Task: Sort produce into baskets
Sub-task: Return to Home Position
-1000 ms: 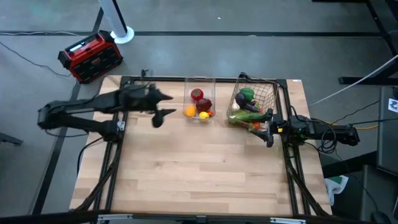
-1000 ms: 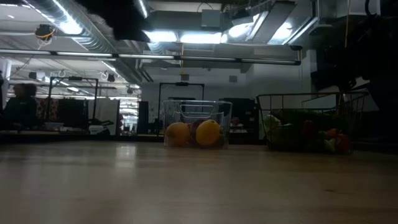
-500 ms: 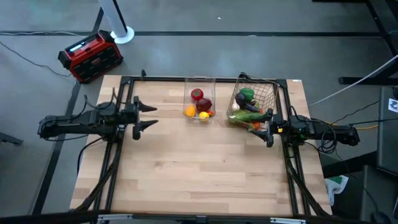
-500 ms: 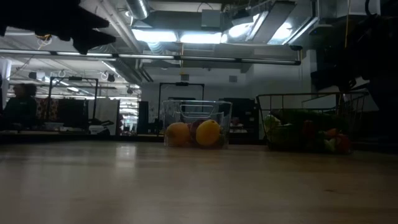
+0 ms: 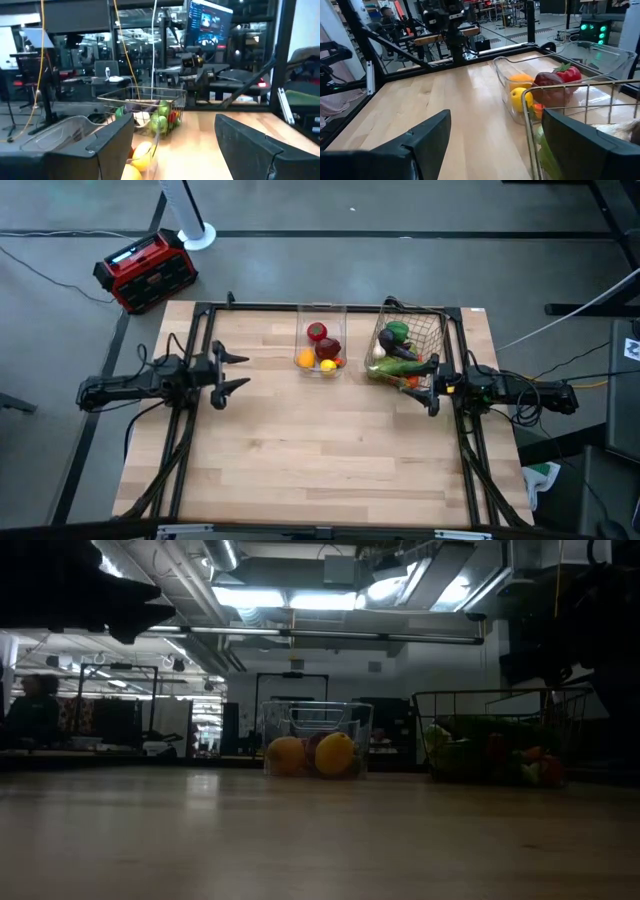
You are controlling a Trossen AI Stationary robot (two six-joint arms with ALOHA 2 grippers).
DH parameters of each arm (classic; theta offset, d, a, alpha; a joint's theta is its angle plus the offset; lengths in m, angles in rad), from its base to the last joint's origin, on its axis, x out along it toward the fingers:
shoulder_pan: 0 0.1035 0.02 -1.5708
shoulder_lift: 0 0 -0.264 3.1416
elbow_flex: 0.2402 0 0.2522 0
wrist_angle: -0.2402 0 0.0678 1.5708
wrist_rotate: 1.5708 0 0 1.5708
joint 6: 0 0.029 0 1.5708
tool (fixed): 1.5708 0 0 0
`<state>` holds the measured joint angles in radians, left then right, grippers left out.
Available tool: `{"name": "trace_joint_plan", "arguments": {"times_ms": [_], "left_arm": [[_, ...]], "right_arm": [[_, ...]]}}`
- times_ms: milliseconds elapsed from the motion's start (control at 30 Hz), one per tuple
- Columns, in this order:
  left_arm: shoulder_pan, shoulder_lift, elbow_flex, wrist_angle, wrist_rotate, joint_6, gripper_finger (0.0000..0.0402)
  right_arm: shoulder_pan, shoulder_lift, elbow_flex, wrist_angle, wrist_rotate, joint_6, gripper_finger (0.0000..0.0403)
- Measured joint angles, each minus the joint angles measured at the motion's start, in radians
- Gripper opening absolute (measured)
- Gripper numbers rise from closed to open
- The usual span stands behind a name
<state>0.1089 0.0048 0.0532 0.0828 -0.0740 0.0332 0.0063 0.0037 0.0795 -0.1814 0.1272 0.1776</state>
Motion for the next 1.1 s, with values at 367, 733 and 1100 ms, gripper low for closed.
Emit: {"name": "trace_joint_plan", "arguments": {"times_ms": [367,733,1100], "left_arm": [[0.000,-0.001,-0.045,0.027,0.046,0.013,0.0274],[0.000,-0.001,-0.045,-0.057,0.046,-0.031,0.0274],[0.000,0.004,-0.045,-0.072,0.046,-0.038,0.0274]], "right_arm": [[0.000,0.000,-0.004,0.001,0.020,-0.001,0.0308],[0.000,0.000,-0.004,0.001,0.021,-0.053,0.0308],[0.000,0.000,-0.004,0.000,0.021,-0.060,0.0308]]}}
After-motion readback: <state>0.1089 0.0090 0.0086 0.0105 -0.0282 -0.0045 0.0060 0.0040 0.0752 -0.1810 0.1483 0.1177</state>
